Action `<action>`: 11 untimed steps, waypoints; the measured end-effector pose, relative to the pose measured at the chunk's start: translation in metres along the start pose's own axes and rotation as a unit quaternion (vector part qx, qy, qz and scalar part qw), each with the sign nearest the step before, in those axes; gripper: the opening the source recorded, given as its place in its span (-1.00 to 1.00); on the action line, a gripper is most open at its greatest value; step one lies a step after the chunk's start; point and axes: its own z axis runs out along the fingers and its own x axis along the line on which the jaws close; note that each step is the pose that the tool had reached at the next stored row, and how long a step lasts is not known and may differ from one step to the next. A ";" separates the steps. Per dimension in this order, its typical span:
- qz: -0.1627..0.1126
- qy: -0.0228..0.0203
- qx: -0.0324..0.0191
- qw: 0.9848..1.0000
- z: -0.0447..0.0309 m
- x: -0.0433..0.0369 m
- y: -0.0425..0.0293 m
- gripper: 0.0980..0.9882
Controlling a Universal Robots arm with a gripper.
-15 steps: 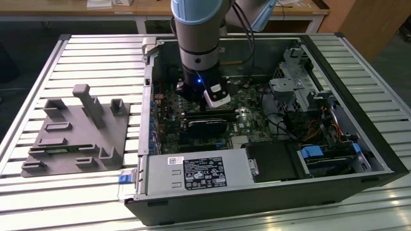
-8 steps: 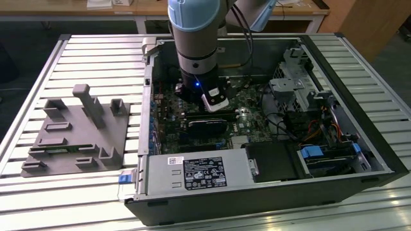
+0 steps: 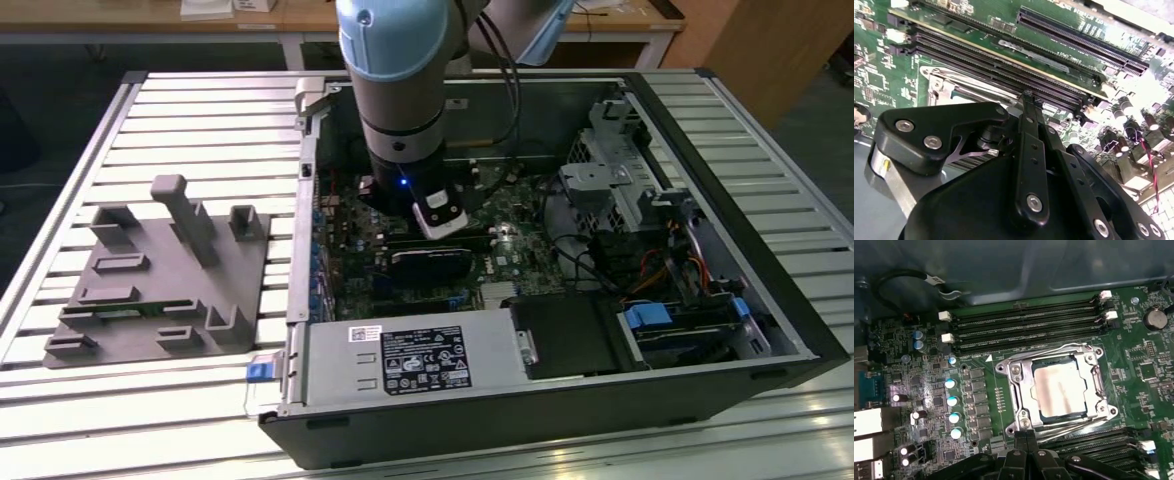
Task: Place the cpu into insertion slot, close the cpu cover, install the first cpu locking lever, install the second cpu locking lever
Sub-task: 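Install the second cpu locking lever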
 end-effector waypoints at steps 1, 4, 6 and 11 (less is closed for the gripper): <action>0.000 0.000 -0.002 1.000 0.0006 0.0008 -0.0005 -0.98; 0.000 0.000 -0.008 1.000 0.0024 0.0020 -0.0020 -0.98; 0.001 -0.001 -0.012 1.000 0.0044 0.0026 -0.0026 -0.98; 0.001 -0.001 -0.019 1.000 0.0066 0.0036 -0.0050 -0.98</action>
